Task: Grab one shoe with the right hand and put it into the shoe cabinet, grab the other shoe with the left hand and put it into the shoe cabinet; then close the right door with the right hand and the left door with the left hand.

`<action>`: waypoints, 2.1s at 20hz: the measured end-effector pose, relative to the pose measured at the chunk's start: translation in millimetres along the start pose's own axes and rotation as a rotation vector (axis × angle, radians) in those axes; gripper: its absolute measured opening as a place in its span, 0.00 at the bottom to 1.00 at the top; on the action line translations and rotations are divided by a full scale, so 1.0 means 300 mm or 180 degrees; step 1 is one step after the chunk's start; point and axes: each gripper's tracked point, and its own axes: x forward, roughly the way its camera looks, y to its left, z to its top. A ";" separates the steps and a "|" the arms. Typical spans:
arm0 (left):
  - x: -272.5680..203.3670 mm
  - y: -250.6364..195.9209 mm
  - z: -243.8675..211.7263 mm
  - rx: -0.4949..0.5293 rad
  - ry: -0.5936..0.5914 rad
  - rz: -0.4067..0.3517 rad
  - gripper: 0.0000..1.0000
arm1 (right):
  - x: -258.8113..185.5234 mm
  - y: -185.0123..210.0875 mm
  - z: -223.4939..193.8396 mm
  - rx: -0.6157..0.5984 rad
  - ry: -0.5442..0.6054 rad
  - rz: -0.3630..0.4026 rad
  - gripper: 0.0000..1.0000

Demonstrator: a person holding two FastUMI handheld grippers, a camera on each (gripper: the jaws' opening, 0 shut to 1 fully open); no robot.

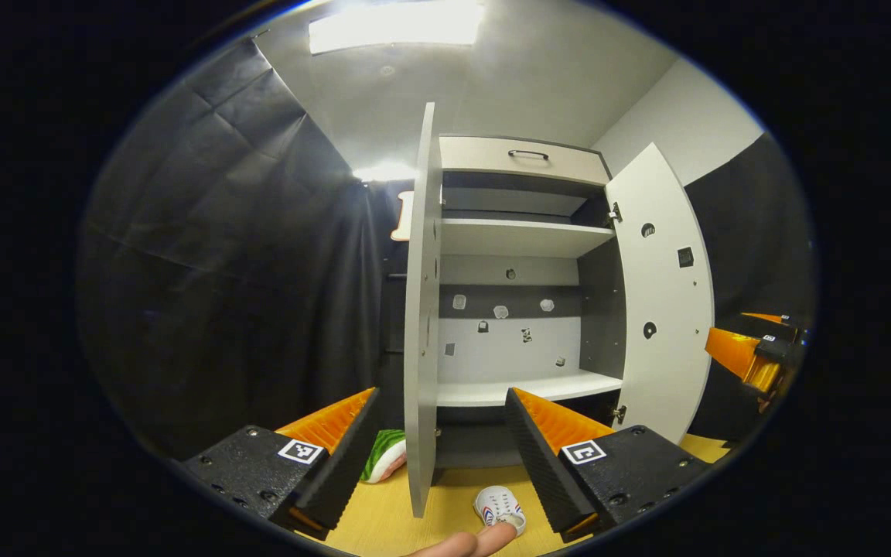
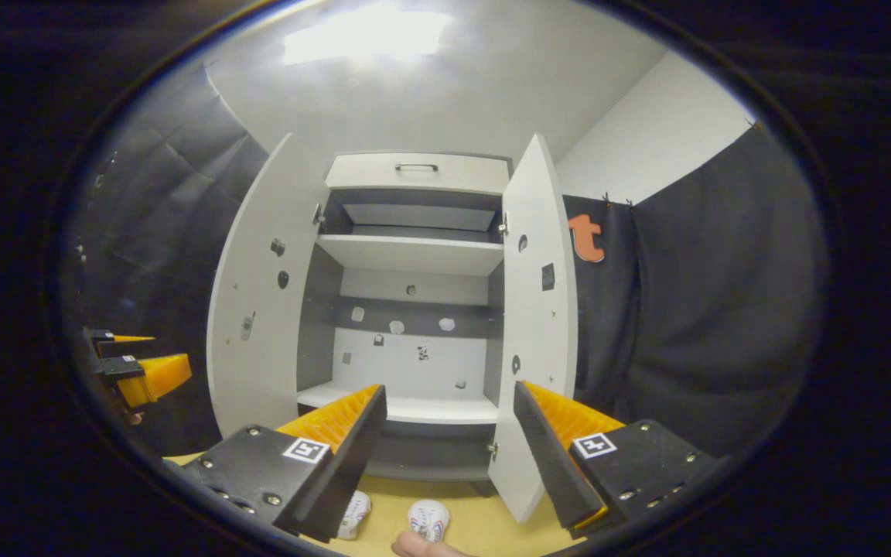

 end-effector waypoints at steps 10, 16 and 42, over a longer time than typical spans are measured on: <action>-0.048 -0.024 -0.124 -0.0019 0.0053 -0.0058 0.96 | -0.005 0.063 -0.254 -0.0190 0.0153 0.0175 0.98; -0.015 -0.021 -0.218 -0.0020 0.0201 -0.0063 0.97 | 0.040 0.146 -0.654 -0.0337 0.0753 0.0265 0.98; 0.008 -0.069 -0.438 -0.0225 0.0503 -0.0315 0.94 | 0.126 0.133 -1.654 0.0130 0.2763 -0.0072 0.78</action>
